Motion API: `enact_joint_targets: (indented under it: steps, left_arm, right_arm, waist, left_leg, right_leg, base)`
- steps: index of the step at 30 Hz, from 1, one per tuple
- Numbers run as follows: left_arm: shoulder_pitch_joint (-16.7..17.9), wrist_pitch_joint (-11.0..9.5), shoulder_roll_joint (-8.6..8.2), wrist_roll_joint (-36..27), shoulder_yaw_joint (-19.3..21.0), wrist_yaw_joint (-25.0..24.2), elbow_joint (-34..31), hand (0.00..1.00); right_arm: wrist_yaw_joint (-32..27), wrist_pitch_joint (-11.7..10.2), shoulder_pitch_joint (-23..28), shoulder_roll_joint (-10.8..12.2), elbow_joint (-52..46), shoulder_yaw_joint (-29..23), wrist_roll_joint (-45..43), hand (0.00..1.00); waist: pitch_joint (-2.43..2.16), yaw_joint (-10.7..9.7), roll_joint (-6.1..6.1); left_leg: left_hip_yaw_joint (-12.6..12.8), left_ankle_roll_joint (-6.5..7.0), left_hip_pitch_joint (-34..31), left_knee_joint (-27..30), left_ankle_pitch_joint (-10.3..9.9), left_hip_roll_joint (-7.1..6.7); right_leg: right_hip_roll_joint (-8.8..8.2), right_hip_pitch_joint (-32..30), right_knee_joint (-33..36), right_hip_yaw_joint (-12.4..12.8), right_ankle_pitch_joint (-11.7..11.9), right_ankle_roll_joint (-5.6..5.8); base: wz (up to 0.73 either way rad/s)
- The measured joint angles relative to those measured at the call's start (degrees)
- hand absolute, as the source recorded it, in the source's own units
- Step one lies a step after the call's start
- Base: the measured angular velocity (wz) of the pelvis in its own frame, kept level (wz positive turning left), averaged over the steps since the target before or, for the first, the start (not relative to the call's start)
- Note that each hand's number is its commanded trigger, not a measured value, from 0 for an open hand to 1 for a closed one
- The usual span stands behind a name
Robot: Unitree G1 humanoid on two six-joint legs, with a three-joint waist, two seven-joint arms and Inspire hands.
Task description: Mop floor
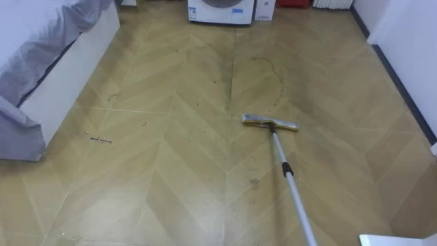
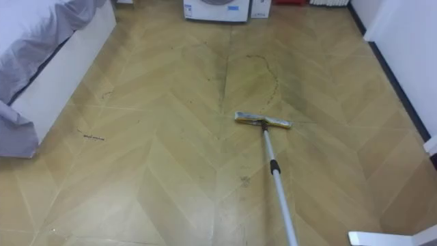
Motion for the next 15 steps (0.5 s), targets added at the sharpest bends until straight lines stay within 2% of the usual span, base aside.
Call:
enact_joint_targets:
  steps: [7, 15]
  left_arm:
    - [0.3, 0.1, 0.01, 0.1, -0.1, -1.2, 0.1, 0.0]
    - [1.1, 0.0, 0.04, 0.1, -0.2, -1.4, 0.7, 0.0]
  right_arm:
    - [-0.3, -0.1, 0.4, 0.2, 0.0, 0.0, 0.2, 1.0]
    - [-0.7, -0.7, 0.8, 0.0, 0.0, -0.1, 0.2, 1.0]
  waist:
    - [-0.22, 0.2, -0.14]
    - [-0.33, 0.4, 0.82]
  left_leg:
    - [0.0, 0.01, 0.2, -0.3, 0.0, 0.07]
    - [-0.1, -0.57, -0.2, -0.5, -0.1, 0.66]
  right_leg:
    - [0.06, 0.0, 0.0, 0.0, 0.0, 0.0]
    - [0.63, -0.7, 0.0, 0.1, 0.0, -0.01]
  base:
    - [0.0]
    - [-0.02]
